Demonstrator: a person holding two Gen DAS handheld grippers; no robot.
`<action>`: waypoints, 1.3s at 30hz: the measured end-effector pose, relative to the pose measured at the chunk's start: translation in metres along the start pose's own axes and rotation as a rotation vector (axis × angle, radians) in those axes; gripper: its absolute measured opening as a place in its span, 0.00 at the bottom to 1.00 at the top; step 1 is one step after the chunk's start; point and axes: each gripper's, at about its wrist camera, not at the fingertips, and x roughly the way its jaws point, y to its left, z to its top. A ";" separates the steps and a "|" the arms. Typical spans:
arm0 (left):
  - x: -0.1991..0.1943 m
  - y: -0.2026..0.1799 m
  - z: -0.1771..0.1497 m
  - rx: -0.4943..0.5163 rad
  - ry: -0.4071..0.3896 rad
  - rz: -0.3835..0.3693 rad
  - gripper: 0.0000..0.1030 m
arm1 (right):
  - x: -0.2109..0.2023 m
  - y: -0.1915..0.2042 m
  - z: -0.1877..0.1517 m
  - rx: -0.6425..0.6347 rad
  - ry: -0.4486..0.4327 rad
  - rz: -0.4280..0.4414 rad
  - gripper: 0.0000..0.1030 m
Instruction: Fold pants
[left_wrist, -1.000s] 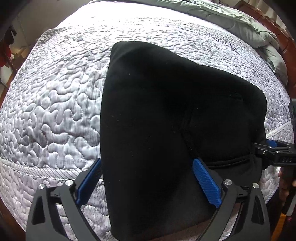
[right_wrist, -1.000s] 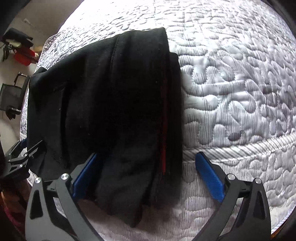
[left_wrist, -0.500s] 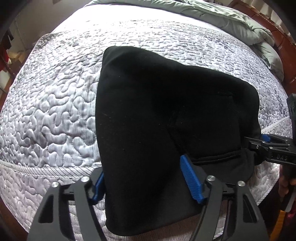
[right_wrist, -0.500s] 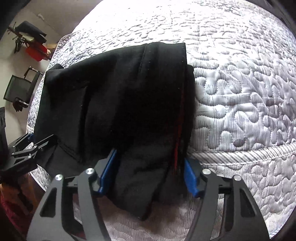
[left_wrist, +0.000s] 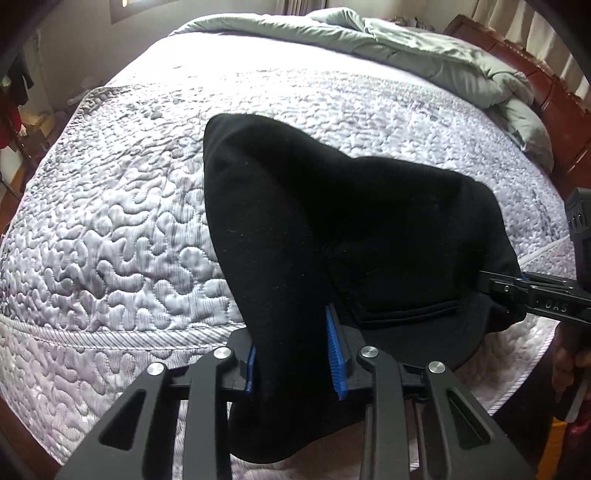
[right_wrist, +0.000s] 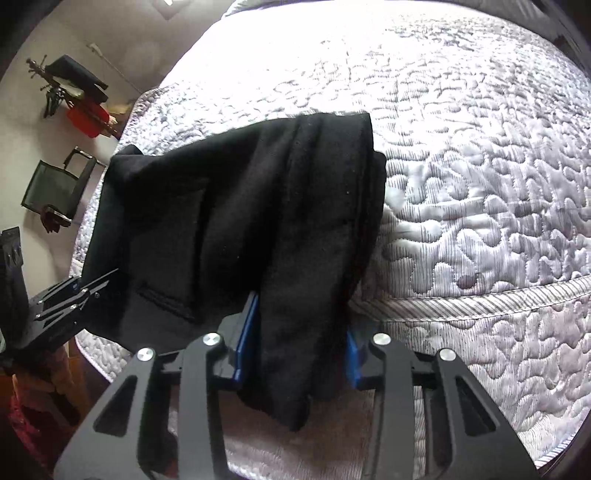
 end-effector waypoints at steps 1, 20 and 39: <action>-0.005 -0.001 0.000 -0.001 -0.008 -0.007 0.29 | -0.007 0.000 0.000 0.001 -0.010 0.011 0.36; -0.072 -0.036 0.038 0.008 -0.193 -0.100 0.29 | -0.093 0.004 0.032 -0.071 -0.177 0.018 0.33; 0.089 0.007 0.128 0.030 -0.112 -0.088 0.40 | 0.033 -0.083 0.165 0.007 -0.072 0.064 0.43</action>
